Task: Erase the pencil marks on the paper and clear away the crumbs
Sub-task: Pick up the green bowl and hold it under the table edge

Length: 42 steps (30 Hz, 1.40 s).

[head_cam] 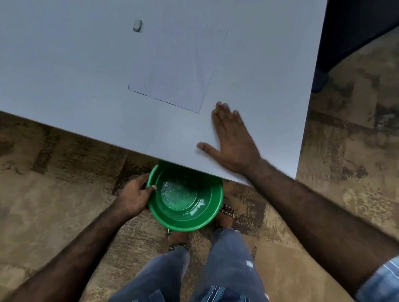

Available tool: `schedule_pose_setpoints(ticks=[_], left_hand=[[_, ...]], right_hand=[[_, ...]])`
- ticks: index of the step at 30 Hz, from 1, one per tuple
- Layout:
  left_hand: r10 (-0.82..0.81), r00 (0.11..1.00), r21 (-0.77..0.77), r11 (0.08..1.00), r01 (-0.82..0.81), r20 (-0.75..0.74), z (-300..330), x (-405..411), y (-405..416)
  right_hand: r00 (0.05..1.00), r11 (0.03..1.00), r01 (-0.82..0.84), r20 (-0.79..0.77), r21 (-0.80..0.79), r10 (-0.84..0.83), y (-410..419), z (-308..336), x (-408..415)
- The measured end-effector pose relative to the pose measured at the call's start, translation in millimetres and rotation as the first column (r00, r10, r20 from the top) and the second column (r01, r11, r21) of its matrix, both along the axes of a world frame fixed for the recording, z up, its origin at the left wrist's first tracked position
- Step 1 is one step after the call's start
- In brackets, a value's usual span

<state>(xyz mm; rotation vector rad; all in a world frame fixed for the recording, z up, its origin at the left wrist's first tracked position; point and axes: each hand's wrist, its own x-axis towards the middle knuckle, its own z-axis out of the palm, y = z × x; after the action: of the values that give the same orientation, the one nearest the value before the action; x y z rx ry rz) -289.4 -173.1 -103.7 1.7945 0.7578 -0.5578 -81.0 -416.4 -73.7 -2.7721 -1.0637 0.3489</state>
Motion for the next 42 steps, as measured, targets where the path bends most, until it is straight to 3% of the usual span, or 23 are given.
schedule_pose_setpoints(ticks=[8, 12, 26, 36, 42], left_hand=[[-0.01, 0.999, 0.005, 1.0, 0.01, 0.036, -1, -5, 4], [-0.034, 0.998, 0.014, 0.999, 0.033, 0.045, -2, -10, 4], [-0.155, 0.987, 0.002, 0.988, 0.155, -0.031, -26, -38, -20], [-0.314, 0.948, 0.019, 0.949, 0.315, -0.043, -48, -59, -77], [-0.306, 0.948, 0.075, 0.947, 0.312, -0.09, -73, -77, -115]], right_hand=[[0.935, 0.941, -0.337, -0.118, -0.005, 0.334, 32, 5, -132], [0.909, 0.928, -0.37, -0.186, 0.055, 0.373, 19, -5, -171], [0.95, 1.0, 0.017, -0.311, -0.024, -0.024, -31, -44, -247], [0.912, 0.957, 0.285, -0.29, -0.054, -0.288, -89, -61, -296], [0.866, 0.909, 0.407, -0.279, -0.089, -0.415, -130, -70, -321]])
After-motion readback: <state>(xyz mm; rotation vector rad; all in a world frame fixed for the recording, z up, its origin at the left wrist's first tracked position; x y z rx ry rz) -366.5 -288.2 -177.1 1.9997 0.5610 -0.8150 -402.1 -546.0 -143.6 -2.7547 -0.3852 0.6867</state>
